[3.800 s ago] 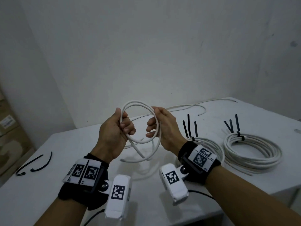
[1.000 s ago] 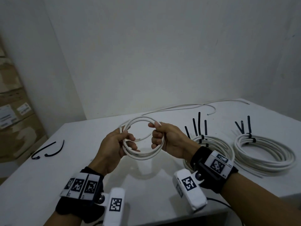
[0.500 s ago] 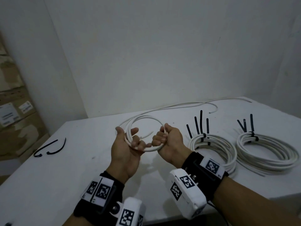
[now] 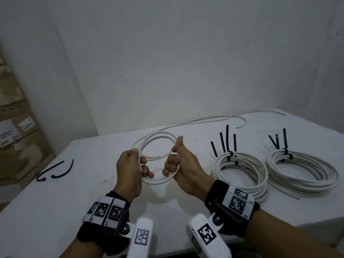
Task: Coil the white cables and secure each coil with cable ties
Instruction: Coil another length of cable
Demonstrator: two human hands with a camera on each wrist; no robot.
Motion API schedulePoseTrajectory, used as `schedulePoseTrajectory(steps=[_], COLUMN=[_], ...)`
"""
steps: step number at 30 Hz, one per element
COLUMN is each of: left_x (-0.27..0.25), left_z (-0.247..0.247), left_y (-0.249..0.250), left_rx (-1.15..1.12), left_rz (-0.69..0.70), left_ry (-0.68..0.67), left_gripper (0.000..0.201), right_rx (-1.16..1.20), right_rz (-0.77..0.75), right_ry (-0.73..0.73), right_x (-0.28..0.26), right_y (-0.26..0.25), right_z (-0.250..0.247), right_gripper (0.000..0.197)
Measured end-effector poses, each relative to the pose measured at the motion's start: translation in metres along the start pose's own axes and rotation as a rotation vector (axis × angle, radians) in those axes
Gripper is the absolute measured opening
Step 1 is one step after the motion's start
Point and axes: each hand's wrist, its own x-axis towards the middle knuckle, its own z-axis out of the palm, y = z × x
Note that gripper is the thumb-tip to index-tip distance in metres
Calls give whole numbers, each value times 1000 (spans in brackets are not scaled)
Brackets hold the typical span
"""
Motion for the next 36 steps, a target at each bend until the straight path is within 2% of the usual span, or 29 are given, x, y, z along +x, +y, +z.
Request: schedulePoseTrajectory(steps=[4, 9, 12, 15, 18, 21, 23, 26, 28, 29, 33, 36], left_x=[1, 1, -1, 3, 9, 14, 17, 18, 17, 17, 16, 17], left_z=[-2, -5, -3, -4, -7, -11, -14, -14, -12, -10, -6, -9], left_y=[0, 6, 10, 17, 26, 36, 43, 54, 59, 61, 67, 71], left_rx=[-138, -277, -229, -69, 106, 279, 389, 556, 655, 696, 723, 615], left_rz=[-110, -188, -176, -119, -109, -114, -102, -108, -121, -123, -128, -154], left_ry=[-41, -177, -221, -211, -223, -271, -312, -398, -449, -463, -500, -531], left_gripper=[17, 21, 20, 17, 17, 19, 17, 14, 15, 15, 19, 18], right_rx=[111, 155, 157, 103, -104, -527, -730, -1058, -1345, -1422, -1466, -1385], right_rz=[1, 23, 107, 183, 188, 51, -73, -273, -373, -376, -339, -365], right_ry=[22, 40, 82, 97, 103, 82, 39, -151, -276, -317, -383, -346], right_x=[3, 7, 13, 14, 10, 11, 13, 12, 12, 12, 15, 17], right_y=[2, 2, 3, 5, 8, 6, 0, -14, -20, -23, -23, -17], right_z=[-1, -5, -11, -15, -15, -15, -17, -10, 0, 7, 18, 16], right_gripper=[39, 40, 42, 41, 34, 20, 33, 44, 30, 22, 19, 23])
